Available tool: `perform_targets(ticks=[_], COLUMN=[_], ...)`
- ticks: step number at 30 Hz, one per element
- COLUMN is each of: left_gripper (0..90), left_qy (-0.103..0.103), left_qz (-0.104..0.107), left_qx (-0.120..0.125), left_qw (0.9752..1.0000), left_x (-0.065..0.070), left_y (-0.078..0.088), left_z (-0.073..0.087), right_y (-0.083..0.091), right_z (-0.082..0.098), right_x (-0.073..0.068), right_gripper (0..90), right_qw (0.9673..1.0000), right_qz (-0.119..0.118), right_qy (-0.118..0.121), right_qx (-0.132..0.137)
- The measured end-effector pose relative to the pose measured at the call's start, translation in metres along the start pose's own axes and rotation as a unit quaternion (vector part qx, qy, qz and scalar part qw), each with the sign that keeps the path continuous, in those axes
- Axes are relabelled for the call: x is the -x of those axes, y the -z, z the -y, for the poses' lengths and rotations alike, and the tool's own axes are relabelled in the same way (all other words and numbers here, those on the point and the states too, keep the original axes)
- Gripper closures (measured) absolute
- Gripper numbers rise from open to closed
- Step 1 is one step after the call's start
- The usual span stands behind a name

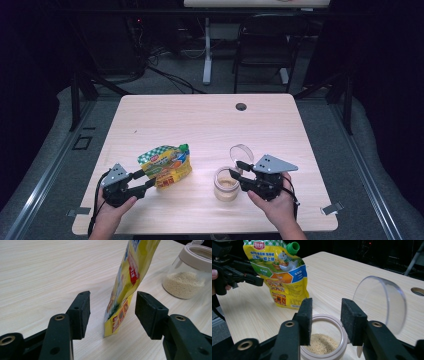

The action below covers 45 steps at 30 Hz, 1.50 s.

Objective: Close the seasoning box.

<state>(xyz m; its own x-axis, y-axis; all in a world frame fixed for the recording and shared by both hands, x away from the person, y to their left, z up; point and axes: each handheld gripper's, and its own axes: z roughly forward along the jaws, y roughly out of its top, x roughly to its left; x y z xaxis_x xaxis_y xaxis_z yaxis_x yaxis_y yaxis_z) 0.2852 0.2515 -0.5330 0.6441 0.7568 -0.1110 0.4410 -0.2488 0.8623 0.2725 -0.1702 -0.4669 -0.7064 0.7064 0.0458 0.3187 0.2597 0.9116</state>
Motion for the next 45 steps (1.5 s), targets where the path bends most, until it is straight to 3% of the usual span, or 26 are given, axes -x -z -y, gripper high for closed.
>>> perform_targets(ticks=[10,23,30,45], left_gripper=[46.6,46.1,45.5,45.3], left_qy=[-0.004,-0.006,-0.006,-0.009], left_qz=[0.001,0.002,0.001,-0.003], left_qx=[-0.001,-0.006,-0.005,-0.007], left_qw=[1.0000,1.0000,1.0000,0.9999], left_x=[0.001,0.002,0.003,0.004], left_y=[-0.001,-0.003,-0.002,-0.001], left_z=[0.000,0.000,0.000,0.002], right_y=[0.014,0.025,0.032,0.028], right_z=[-0.004,-0.005,-0.005,0.010], right_x=[0.011,0.023,0.028,0.053], right_gripper=[71.6,90.0,90.0,90.0], right_qw=[0.9998,0.9992,0.9986,0.9940], right_qz=[0.012,0.036,0.048,0.088], right_qy=[-0.017,-0.017,-0.025,-0.063], right_qx=[-0.003,-0.010,0.002,-0.017])
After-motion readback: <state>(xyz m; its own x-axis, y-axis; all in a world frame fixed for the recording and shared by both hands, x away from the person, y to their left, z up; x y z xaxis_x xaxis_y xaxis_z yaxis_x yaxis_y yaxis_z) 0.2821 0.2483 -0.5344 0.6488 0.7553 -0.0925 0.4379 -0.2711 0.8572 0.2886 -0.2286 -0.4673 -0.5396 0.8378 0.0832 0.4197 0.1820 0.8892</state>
